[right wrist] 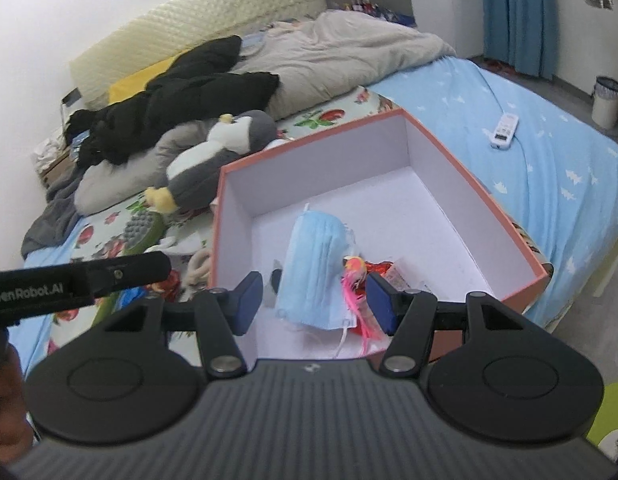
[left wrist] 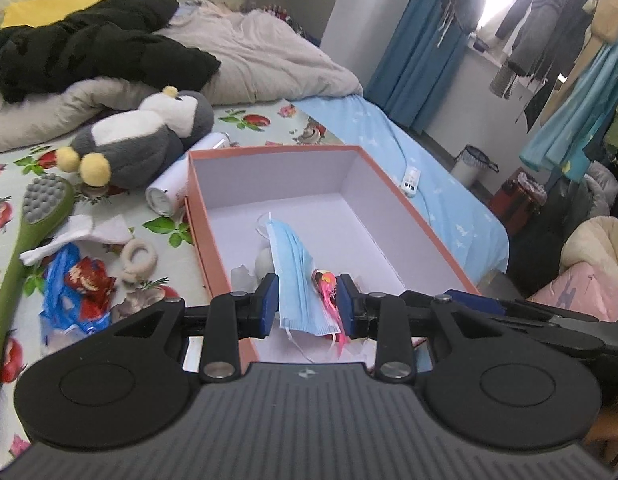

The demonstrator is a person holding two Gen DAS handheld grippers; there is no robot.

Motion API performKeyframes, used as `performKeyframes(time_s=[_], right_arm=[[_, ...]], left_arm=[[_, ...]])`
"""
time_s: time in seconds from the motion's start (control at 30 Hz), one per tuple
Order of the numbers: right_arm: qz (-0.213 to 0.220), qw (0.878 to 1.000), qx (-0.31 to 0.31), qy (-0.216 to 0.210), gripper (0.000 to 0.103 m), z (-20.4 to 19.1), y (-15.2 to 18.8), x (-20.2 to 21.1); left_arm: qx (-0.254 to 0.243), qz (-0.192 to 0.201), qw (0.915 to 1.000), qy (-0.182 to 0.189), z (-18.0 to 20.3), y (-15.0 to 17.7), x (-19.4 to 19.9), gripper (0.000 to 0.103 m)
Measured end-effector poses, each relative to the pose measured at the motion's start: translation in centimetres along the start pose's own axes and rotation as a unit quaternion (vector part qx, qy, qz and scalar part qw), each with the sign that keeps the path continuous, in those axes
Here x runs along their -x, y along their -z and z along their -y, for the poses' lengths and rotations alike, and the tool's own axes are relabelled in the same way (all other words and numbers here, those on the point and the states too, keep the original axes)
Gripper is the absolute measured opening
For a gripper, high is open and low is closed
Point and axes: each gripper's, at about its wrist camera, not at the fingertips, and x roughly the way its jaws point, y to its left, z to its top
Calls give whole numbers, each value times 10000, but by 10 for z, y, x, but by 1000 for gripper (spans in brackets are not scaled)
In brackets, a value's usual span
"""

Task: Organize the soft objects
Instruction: 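Lower the blue mask and pink doll into the pink box and open both tools, then move both tools back toward the blue bag and red candy packet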

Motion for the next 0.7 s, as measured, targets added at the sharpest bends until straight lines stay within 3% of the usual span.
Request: performKeyframes(time_s=[0.4,0.6,0.7], right_arm=[[265,9995,109,-159,60,-27,40,57],[293,9992,190,-174,60,-32,55,70],[340,9989,261,-184,60,-35,61,76]], left_arm=[[200,370,9991,-33,-6,49,83,37],[127,558,9975,-410,-9,73,112,37],[275,617,9968,-425,-13,88,120,37]])
